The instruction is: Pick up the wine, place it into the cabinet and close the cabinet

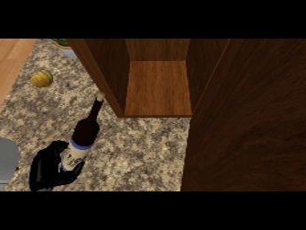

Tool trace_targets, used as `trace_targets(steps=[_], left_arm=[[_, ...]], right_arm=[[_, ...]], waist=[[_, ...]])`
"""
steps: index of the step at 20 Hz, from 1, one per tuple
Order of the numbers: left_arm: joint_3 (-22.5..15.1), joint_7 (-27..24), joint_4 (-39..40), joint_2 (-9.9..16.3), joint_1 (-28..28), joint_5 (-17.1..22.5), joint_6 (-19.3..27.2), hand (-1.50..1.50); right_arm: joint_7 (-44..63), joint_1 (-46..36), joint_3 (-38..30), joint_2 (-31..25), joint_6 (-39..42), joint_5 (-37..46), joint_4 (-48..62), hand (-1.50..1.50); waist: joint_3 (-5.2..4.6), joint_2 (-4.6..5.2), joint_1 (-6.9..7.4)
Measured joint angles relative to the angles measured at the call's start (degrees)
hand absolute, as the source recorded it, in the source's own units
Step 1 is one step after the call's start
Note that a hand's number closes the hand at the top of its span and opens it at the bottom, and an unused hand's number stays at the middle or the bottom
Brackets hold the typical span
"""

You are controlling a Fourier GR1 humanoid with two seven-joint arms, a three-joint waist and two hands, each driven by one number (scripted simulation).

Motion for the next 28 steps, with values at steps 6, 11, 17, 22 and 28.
trace_targets(steps=[6, 11, 17, 22, 28], left_arm=[[-3.7, 3.19, -8.69, -2.69, 3.34, -0.42, 0.36, 1.5], [-8.37, 9.24, -22.28, -6.32, 9.83, -0.69, 2.2, 1.5], [-14.82, 18.03, -38.04, -7.97, 16.03, 0.67, 6.44, 1.5], [-19.03, 25.97, -50.33, -8.38, 18.82, 0.39, 11.62, 1.5], [-25.11, 31.99, -57.43, -8.59, 17.67, -0.86, 18.94, 1.5]], right_arm=[[-0.27, 1.08, -0.28, 0.18, 1.16, -0.31, 0.12, -1.5], [0.66, 0.42, 0.61, 0.53, 0.26, -0.32, 0.02, -1.5], [0.77, 0.36, -0.1, 0.26, 0.08, -0.42, -0.02, -1.5], [0.29, 0.57, -1.78, -0.34, 0.46, -0.63, -0.01, -1.5], [0.49, -0.53, -1.24, 0.44, -0.54, -0.55, 0.34, -1.5]], waist=[[-0.1, 0.01, 0.3], [-0.11, -0.05, 0.6], [-0.13, -0.02, 0.52], [-0.13, -0.01, 0.44], [-0.15, 0.06, 0.37]])
